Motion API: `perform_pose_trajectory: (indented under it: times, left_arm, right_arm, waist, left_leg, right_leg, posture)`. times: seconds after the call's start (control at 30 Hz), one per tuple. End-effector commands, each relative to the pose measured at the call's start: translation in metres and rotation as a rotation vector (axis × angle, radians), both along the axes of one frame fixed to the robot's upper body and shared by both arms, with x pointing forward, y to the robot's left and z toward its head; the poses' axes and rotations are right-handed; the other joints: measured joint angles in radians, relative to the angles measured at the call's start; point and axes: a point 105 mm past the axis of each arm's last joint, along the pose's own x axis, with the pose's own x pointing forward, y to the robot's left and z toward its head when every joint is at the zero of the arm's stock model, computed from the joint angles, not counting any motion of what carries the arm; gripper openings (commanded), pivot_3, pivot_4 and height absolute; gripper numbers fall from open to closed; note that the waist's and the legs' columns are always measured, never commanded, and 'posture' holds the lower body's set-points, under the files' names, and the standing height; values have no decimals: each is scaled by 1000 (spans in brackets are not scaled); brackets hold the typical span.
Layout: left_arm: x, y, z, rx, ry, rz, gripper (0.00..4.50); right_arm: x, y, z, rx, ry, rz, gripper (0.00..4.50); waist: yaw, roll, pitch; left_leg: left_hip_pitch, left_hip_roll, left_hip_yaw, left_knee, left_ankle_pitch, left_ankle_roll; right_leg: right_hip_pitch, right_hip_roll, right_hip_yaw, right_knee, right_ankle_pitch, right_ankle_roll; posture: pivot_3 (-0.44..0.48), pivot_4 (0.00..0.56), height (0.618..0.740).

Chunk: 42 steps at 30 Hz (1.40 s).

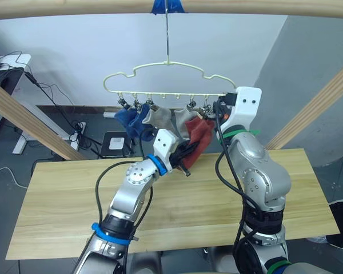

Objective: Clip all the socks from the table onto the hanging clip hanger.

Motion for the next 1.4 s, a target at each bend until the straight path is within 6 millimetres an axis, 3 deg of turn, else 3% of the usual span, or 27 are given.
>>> perform_pose_trajectory:
  times: [0.03, 0.33, 0.7, 1.4]
  left_arm:
    - [5, -15, 7, -4, -53, -16, 12]
    - [14, -37, 4, -8, -64, -26, 12]
    - [26, -31, 13, -58, -98, 47, 12]
    - [27, -30, 17, -88, -109, 78, 12]
  right_arm:
    - [-4, -7, 12, 10, -43, -30, 0]
    - [-6, -4, 15, 10, -43, -18, 0]
    - [-7, -5, 13, -1, -44, -24, 0]
    - [-6, -9, 17, -52, -90, -44, 0]
  waist:
    - [-3, 0, 0]
    - [-20, 0, 0]
    - [-22, 0, 0]
    - [-27, 0, 0]
  left_leg:
    - [0, 0, 0, 0, 0, 0]
    - [-1, 0, 0, 0, 0, 0]
    - [-1, 0, 0, 0, 0, 0]
    - [-2, 0, 0, 1, 0, 0]
  right_leg:
    - [0, 0, 0, 0, 0, 0]
    - [0, 0, 0, 0, 0, 0]
    - [0, 0, 0, 0, 0, 1]
    - [0, 0, 0, 0, 0, 1]
  posture:
    - [-258, 285, 740]
    - [-278, 279, 740]
    - [-283, 278, 740]
    - [-289, 276, 740]
